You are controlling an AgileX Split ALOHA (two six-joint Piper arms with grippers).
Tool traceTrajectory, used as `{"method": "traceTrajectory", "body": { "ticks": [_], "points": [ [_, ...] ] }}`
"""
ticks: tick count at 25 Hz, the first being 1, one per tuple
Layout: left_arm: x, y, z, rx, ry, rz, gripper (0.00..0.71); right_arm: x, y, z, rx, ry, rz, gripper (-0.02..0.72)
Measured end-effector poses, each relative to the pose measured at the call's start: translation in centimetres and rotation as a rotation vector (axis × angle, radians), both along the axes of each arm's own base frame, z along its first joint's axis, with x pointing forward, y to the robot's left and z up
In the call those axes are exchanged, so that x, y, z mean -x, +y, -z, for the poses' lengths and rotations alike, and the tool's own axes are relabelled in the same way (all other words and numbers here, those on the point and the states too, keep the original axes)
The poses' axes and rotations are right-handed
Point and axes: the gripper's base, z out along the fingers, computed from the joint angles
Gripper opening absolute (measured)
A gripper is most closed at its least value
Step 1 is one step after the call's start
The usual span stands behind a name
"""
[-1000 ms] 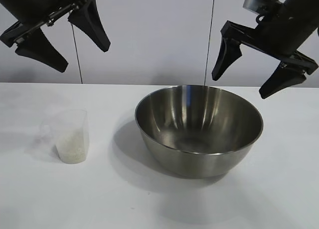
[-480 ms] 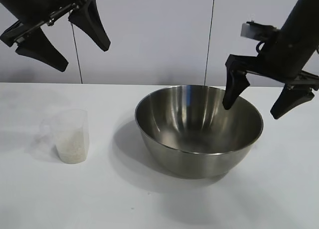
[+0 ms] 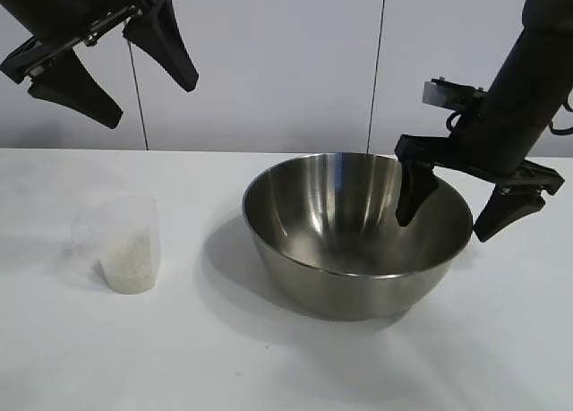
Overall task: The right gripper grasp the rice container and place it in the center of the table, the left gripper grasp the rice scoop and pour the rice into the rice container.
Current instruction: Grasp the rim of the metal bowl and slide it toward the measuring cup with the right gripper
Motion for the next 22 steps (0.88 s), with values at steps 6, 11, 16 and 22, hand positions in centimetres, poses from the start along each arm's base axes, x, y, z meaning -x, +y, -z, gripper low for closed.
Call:
{"method": "traceTrajectory", "body": {
  "ticks": [6,11,16,22],
  "points": [
    [0.00,0.00,0.00,0.000,0.000,0.000,0.636,-0.16,0.01,0.28,-0.001,-0.007,0.006,0.365],
    [0.00,0.00,0.00,0.000,0.000,0.000,0.636,-0.23,0.01,0.27,-0.001,-0.014,0.008,0.155],
    [0.00,0.00,0.00,0.000,0.000,0.000,0.636,-0.24,0.04,0.26,-0.006,-0.015,0.012,0.022],
    [0.00,0.00,0.00,0.000,0.000,0.000,0.636,-0.24,0.30,0.19,-0.037,-0.013,0.019,0.010]
  ]
}}
